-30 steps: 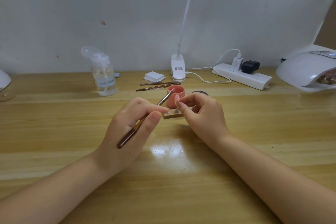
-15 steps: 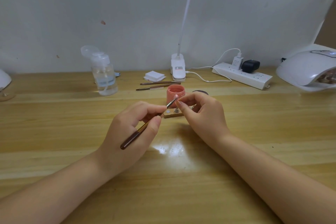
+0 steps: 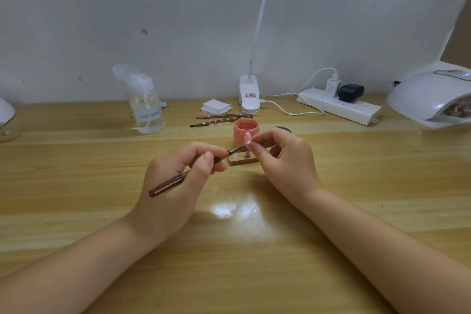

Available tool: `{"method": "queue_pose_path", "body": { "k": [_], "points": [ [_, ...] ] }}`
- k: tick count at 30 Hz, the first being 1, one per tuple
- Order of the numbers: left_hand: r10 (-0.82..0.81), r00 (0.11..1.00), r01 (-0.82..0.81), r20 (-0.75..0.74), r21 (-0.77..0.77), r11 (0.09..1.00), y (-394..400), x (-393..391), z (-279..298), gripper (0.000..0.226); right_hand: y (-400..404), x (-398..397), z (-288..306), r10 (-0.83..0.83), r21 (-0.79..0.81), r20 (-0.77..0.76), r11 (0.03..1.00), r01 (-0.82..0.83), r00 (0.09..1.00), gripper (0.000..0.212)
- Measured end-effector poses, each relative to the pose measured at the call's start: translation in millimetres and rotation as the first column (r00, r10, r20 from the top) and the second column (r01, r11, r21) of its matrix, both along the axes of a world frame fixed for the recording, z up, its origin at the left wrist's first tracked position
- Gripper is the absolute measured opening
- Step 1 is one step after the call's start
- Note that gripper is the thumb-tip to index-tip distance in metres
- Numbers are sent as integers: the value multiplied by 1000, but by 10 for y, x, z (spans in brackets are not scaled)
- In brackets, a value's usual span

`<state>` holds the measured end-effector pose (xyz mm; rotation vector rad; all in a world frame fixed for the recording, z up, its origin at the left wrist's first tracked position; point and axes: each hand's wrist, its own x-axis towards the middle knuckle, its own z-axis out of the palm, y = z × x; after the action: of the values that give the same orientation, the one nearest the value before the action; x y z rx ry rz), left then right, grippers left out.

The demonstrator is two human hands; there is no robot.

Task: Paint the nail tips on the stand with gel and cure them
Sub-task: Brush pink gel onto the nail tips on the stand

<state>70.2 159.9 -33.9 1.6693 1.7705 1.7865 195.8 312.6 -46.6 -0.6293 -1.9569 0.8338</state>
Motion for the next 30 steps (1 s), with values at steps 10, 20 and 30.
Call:
{"method": "queue_pose_path", "body": {
  "k": [10, 20, 30],
  "points": [
    [1, 996, -2, 87, 9, 1000, 33, -5, -4, 22, -7, -6, 10, 15, -1, -14, 1000, -15, 1000, 9],
    [-18, 998, 16, 58, 32, 999, 25, 6, 4, 26, -13, -10, 16, 26, -44, -26, 999, -27, 999, 6],
    [-9, 995, 5, 96, 42, 999, 18, -6, 22, 21, -15, -6, 24, -2, -37, -22, 999, 1, 1000, 11]
  ]
}}
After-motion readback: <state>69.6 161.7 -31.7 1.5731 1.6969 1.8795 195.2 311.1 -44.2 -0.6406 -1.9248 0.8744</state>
